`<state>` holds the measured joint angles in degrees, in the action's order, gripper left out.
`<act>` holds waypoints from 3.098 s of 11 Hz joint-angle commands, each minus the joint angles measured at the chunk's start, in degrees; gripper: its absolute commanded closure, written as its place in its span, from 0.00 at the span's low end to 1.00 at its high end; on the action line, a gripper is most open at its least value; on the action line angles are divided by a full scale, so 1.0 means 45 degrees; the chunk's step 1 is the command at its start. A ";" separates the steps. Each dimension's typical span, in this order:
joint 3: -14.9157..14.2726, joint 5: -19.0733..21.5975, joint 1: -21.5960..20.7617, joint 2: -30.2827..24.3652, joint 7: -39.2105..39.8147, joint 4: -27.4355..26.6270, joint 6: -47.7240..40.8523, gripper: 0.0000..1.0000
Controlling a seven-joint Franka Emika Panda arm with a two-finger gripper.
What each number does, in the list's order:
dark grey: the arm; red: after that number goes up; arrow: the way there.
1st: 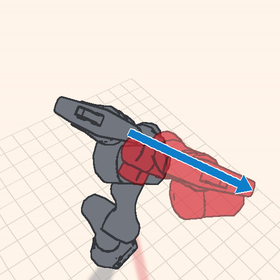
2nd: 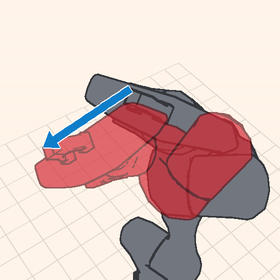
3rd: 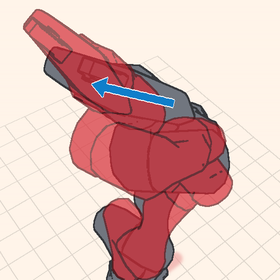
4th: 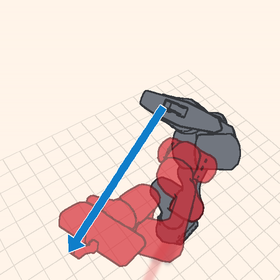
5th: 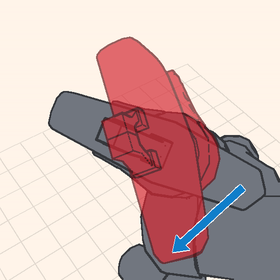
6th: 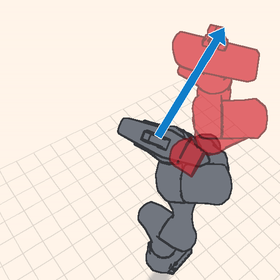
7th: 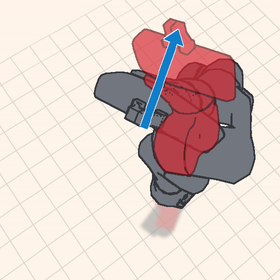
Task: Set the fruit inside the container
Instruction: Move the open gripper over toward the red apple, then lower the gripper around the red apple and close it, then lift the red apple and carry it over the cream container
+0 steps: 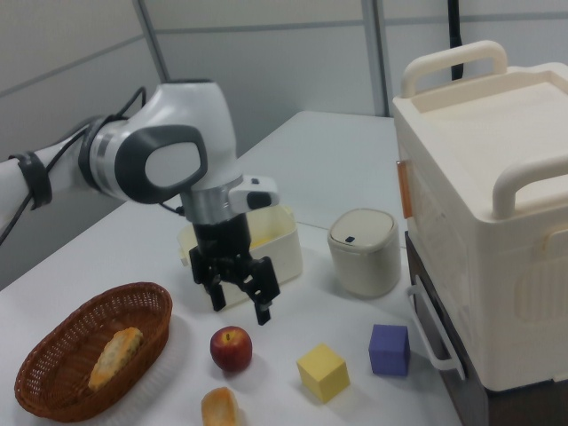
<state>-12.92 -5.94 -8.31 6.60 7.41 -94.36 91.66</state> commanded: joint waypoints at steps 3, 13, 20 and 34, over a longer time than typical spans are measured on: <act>-0.0021 0.1436 -0.1958 0.1068 -0.1268 -0.1120 0.1835 0.00; 0.0448 0.0911 -0.2704 0.3768 -0.2642 -0.1100 0.4690 0.26; 0.0331 0.0324 -0.2372 0.2303 -0.2779 0.2469 0.1681 0.48; 0.0781 0.0286 -0.3369 0.3632 -0.4458 0.2493 0.7449 0.00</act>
<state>-8.84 -4.35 -23.54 25.65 -11.86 -81.95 127.87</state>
